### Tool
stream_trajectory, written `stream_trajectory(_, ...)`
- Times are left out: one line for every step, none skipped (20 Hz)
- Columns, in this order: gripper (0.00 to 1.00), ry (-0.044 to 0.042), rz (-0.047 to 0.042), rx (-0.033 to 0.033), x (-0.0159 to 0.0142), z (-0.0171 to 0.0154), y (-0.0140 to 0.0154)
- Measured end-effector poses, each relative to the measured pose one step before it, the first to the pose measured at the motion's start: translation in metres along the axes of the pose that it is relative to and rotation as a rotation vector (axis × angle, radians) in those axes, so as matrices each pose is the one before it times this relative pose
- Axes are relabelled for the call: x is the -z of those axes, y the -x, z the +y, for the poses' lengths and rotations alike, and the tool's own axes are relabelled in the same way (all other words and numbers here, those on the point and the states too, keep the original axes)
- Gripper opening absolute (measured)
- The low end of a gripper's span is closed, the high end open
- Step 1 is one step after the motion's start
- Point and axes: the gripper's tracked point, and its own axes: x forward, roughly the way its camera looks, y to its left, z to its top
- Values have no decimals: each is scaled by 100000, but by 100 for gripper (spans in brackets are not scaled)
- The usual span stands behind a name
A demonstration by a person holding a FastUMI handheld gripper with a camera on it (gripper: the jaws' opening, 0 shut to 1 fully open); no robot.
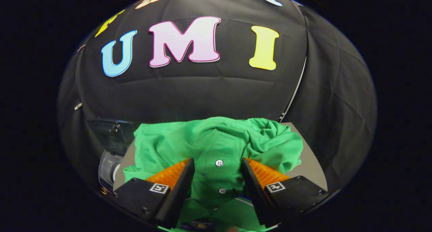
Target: Put the clothes into the washing machine and then close the washing machine lid.
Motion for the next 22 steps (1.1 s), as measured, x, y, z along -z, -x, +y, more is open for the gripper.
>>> stream_trajectory(83,3111,-1118,-1293,-3,142,74)
stream_trajectory(71,2604,-1570,-1799,-174,127,71)
stream_trajectory(58,3262,460,-1930,207,186,130)
stream_trajectory(46,3760,210,-1957,-160,-328,-451)
stream_trajectory(33,-2122,1833,-320,75,10,327)
stream_trajectory(21,-1429,851,-387,148,-43,-190)
stream_trajectory(21,-3321,486,272,-119,45,103)
stream_trajectory(21,-3305,-36,282,-291,98,116)
stream_trajectory(20,-2977,-375,331,-145,-59,138)
stream_trajectory(20,-3627,-698,-159,-204,107,280)
stream_trajectory(20,-3730,-488,-270,-210,121,237)
stream_trajectory(20,-2949,-502,-542,-152,70,226)
stream_trajectory(20,-2137,-166,-353,-221,226,240)
stream_trajectory(20,-1651,-707,-158,-101,129,492)
stream_trajectory(20,-882,-744,130,-136,190,530)
stream_trajectory(20,-409,-424,308,33,166,656)
stream_trajectory(20,-712,-665,-86,-345,180,404)
stream_trajectory(20,-735,-513,-377,-519,304,293)
stream_trajectory(20,-528,-620,-617,-527,449,491)
stream_trajectory(20,-370,-1224,-413,-560,437,607)
stream_trajectory(20,-504,-1706,-767,-849,687,671)
stream_trajectory(20,-560,-1492,-724,-651,558,768)
